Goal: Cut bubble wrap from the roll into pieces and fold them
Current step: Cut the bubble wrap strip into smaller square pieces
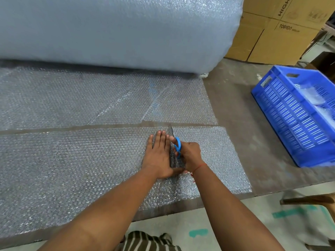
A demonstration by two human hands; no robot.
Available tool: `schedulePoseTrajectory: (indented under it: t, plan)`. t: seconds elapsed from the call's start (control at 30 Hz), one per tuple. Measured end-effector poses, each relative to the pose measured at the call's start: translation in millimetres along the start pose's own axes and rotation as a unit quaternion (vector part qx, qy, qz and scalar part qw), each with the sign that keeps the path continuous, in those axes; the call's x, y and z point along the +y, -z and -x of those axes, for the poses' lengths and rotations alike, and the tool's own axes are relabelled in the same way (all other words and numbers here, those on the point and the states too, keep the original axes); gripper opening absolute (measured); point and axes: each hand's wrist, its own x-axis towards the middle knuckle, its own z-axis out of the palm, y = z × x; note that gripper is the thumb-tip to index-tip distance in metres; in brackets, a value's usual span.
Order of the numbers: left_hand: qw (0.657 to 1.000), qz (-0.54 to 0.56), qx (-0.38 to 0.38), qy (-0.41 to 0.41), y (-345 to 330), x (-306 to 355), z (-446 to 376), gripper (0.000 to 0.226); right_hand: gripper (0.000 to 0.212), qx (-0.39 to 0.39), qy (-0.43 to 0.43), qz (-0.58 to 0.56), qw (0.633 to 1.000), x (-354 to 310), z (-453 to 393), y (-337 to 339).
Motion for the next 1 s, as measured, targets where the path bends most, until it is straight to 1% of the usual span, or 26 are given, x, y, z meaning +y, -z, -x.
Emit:
schedulePoseTrajectory:
  t: [0.07, 0.13, 0.2, 0.37, 0.5, 0.57, 0.6, 0.7, 0.8, 1.0]
  plan:
    - [1.0, 0.001, 0.0, 0.0, 0.1, 0.1, 0.0, 0.151, 0.04, -0.007, -0.002, 0.005, 1.0, -1.1, 0.4, 1.1]
    - [1.0, -0.001, -0.002, 0.001, -0.2, -0.3, -0.3, 0.152, 0.041, -0.011, -0.004, 0.005, 1.0, -2.3, 0.4, 1.7]
    - [1.0, -0.002, -0.003, 0.001, -0.6, -0.4, -0.6, 0.152, 0.044, -0.009, -0.012, 0.002, 1.0, -3.6, -0.1, 1.3]
    - [1.0, 0.003, 0.0, 0.002, 0.5, 0.1, 0.4, 0.153, 0.054, -0.002, -0.033, -0.05, 0.998, -10.1, -0.8, 0.6]
    - [1.0, 0.012, -0.002, 0.003, 1.2, 1.1, 2.3, 0.153, 0.042, -0.005, 0.004, -0.059, 0.998, -17.7, 8.7, 12.7]
    - [1.0, 0.012, -0.006, 0.003, 1.6, 1.0, 3.1, 0.151, 0.028, 0.012, 0.029, -0.056, 0.998, -17.0, 14.0, 28.6]
    - [1.0, 0.01, -0.006, 0.002, 1.3, 1.3, 3.2, 0.149, 0.026, 0.027, 0.045, -0.058, 0.997, -14.5, 15.8, 38.5]
    - [1.0, 0.02, 0.004, -0.001, 1.3, 2.2, 5.0, 0.144, 0.036, 0.07, 0.084, -0.08, 0.991, -1.6, 18.9, 70.9]
    - [1.0, 0.024, 0.012, -0.002, 1.7, 2.6, 4.9, 0.138, 0.036, 0.091, 0.102, -0.098, 0.986, 13.4, 21.1, 97.0]
    - [1.0, 0.011, 0.021, -0.007, 3.5, 3.9, 4.7, 0.126, 0.035, 0.121, 0.11, -0.077, 0.983, 22.1, 17.7, 127.1]
